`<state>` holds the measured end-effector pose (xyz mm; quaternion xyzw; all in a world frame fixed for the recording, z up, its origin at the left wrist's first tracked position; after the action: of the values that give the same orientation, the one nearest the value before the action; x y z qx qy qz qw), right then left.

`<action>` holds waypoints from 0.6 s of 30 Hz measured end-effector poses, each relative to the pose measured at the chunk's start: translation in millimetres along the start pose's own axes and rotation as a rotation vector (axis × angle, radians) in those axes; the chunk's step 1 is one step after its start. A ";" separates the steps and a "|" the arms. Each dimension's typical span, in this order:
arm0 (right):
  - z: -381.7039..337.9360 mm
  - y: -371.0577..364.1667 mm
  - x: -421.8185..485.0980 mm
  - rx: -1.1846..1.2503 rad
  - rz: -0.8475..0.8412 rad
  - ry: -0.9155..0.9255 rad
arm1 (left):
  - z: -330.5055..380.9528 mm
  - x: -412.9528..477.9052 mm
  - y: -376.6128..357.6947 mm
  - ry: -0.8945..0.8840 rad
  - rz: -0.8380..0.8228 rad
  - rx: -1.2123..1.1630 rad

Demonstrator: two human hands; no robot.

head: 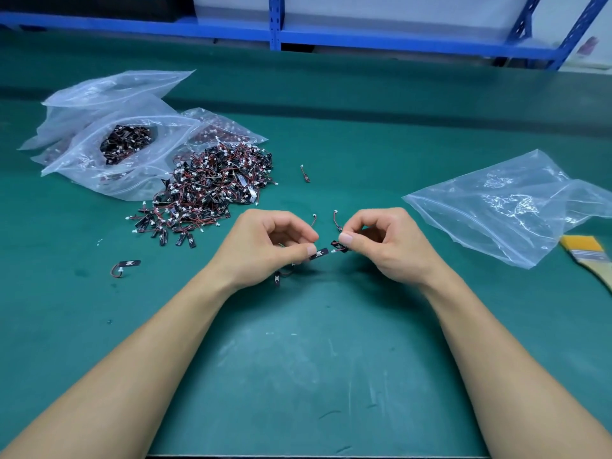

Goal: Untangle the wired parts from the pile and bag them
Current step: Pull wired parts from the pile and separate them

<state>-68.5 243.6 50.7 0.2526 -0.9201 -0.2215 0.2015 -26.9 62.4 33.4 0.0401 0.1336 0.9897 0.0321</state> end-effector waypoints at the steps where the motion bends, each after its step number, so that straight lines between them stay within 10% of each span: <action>1: 2.1 2.0 -0.8 -0.010 0.000 -0.014 | 0.7 -0.5 -0.3 -0.016 0.010 0.036; 8: 6.9 -11.8 -5.0 -0.191 -0.169 -0.009 | 9.3 -7.9 -14.4 -0.160 -0.048 0.311; 18: 8.3 -4.0 -2.4 -0.177 0.019 -0.008 | 23.9 -8.0 4.7 -0.311 0.177 0.444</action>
<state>-69.1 244.4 41.2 0.2242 -0.9001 -0.3010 0.2214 -17.1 63.5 57.1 0.2091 0.3364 0.9172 -0.0437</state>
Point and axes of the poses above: each hand's wrist, its own x-axis towards the middle knuckle, its own y-axis out of the back of the hand, z = x × y, the point moved 7 cm from there along x, towards the middle knuckle, and after that the axes turned 4 degrees about y, right-handed, at the moved point
